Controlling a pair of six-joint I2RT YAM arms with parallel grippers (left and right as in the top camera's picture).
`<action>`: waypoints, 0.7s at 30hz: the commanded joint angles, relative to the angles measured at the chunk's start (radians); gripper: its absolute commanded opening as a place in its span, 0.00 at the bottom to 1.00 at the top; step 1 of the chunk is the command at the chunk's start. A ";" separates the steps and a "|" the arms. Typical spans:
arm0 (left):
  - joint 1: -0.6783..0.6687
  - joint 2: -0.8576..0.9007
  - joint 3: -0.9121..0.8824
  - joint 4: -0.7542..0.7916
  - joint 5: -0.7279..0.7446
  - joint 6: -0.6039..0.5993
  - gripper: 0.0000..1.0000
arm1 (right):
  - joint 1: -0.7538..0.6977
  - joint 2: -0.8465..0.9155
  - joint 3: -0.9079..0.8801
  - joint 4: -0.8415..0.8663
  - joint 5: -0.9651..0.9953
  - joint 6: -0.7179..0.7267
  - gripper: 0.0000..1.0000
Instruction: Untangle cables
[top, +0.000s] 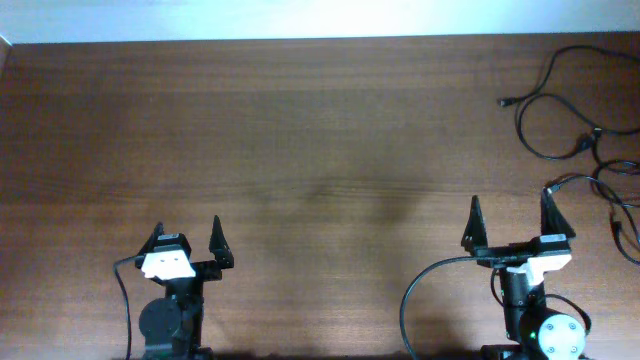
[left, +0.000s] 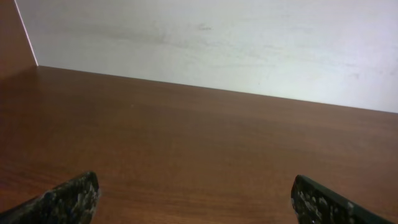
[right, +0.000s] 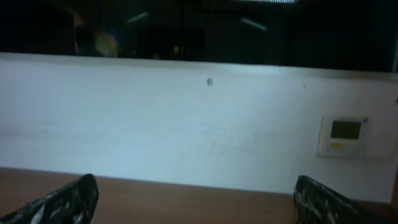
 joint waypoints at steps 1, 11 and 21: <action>-0.002 -0.005 -0.003 -0.004 -0.014 -0.009 0.99 | 0.003 -0.122 -0.060 -0.049 -0.006 0.008 0.99; -0.002 -0.005 -0.003 -0.004 -0.014 -0.009 0.99 | -0.041 -0.140 -0.060 -0.449 0.021 0.008 0.99; -0.002 -0.005 -0.003 -0.004 -0.014 -0.009 0.99 | -0.041 -0.139 -0.060 -0.449 0.027 0.027 0.99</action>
